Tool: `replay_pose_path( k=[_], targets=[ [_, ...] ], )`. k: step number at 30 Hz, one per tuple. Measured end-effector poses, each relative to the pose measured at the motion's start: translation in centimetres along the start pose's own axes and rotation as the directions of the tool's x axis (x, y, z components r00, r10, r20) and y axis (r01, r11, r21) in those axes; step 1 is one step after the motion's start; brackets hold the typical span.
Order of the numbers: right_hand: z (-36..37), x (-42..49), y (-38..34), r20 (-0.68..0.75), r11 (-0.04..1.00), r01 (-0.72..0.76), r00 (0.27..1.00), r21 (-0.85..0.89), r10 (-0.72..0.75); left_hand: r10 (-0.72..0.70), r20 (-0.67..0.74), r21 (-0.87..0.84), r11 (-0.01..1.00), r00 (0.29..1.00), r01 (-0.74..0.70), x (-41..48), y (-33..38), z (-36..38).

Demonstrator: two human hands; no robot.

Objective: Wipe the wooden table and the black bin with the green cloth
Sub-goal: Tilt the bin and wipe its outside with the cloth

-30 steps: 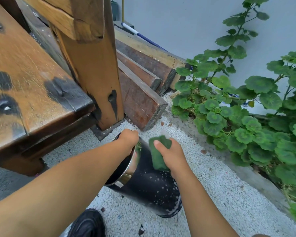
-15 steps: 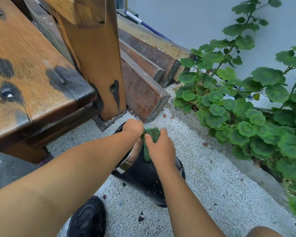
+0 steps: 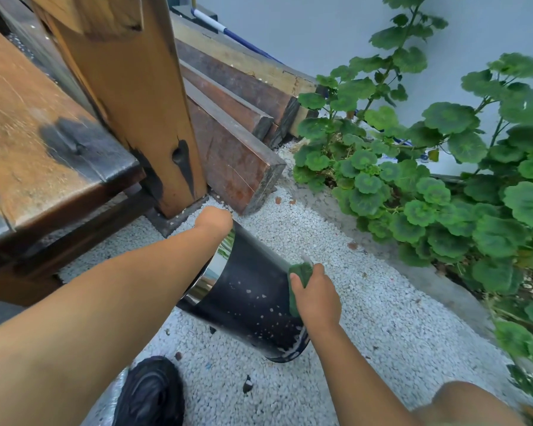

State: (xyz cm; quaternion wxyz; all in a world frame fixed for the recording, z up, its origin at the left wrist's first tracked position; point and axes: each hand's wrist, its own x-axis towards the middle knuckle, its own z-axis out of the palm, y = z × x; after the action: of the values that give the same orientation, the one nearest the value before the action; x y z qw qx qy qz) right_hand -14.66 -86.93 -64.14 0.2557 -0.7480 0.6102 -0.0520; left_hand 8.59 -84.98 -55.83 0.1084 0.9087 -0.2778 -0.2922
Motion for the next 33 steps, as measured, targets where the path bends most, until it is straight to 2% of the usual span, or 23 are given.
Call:
replay_pose_path(
  k=[1,3,5,7,10,11,14,15,17,20,23,25,29,31,33],
  targets=[
    [0.1,0.0,0.2,0.004,1.0,-0.002,1.0,-0.014,0.002,0.004,-0.021,-0.09,0.996,1.0,-0.006,0.0,-0.1,0.4],
    [0.2,-0.1,0.6,0.012,0.999,-0.003,1.0,-0.038,0.004,-0.114,-0.005,-0.397,0.912,0.993,0.103,0.6,-0.3,1.0],
    [0.4,-0.3,0.9,0.013,0.999,-0.006,1.0,-0.042,0.007,-0.136,0.036,-0.545,0.828,0.99,0.133,0.0,-0.4,1.2],
    [0.6,-0.5,1.3,0.012,0.999,-0.024,1.0,-0.026,0.024,-0.056,0.108,-0.519,0.848,0.993,0.104,-1.4,-0.1,0.9],
    [0.8,-0.7,2.0,0.004,0.999,-0.05,0.999,0.001,0.05,0.129,0.302,-0.298,0.954,0.944,-0.035,-3.6,-0.7,-1.2],
    [0.8,-0.7,2.2,0.0,0.998,-0.058,0.998,0.011,0.058,0.162,0.409,-0.226,0.971,0.898,-0.072,-3.9,-1.4,-2.1],
    [1.0,-1.1,2.1,0.004,0.997,-0.069,0.998,0.035,0.069,0.177,0.707,-0.154,0.983,0.685,-0.096,-4.4,-3.0,-4.3],
    [1.0,-1.1,2.0,0.005,0.997,-0.071,0.997,0.039,0.071,0.169,0.76,-0.145,0.985,0.627,-0.09,-4.3,-3.4,-4.6],
    [1.0,-1.2,1.9,0.008,0.996,-0.076,0.997,0.052,0.076,0.198,0.781,-0.184,0.979,0.592,-0.085,-4.5,-3.8,-4.5],
    [0.8,-0.8,1.9,0.011,0.994,-0.078,0.997,0.078,0.077,0.247,0.72,-0.298,0.954,0.649,-0.033,-3.9,-4.0,-3.9],
    [-0.4,-0.3,1.4,0.044,0.985,-0.101,0.994,0.138,0.096,0.235,0.595,-0.332,0.943,0.769,-0.032,-3.9,-3.9,-3.5],
    [-1.8,0.1,0.4,0.044,0.966,-0.103,0.994,0.235,0.096,0.212,0.506,-0.389,0.921,0.836,0.002,-3.8,-3.7,-3.2],
    [-5.2,0.4,-4.0,0.017,0.904,-0.005,1.0,0.428,-0.003,0.114,0.272,-0.484,0.875,0.956,0.033,-2.9,-2.8,-2.2],
    [-5.9,0.2,-6.7,0.026,0.889,0.038,0.998,0.456,-0.056,0.065,0.155,-0.485,0.874,0.986,0.019,-2.7,-2.2,-1.5],
    [-6.0,0.0,-9.1,0.022,0.892,0.083,0.994,0.445,-0.104,0.086,0.072,-0.528,0.848,0.994,-0.035,-2.5,-1.7,-1.0]
  ],
)
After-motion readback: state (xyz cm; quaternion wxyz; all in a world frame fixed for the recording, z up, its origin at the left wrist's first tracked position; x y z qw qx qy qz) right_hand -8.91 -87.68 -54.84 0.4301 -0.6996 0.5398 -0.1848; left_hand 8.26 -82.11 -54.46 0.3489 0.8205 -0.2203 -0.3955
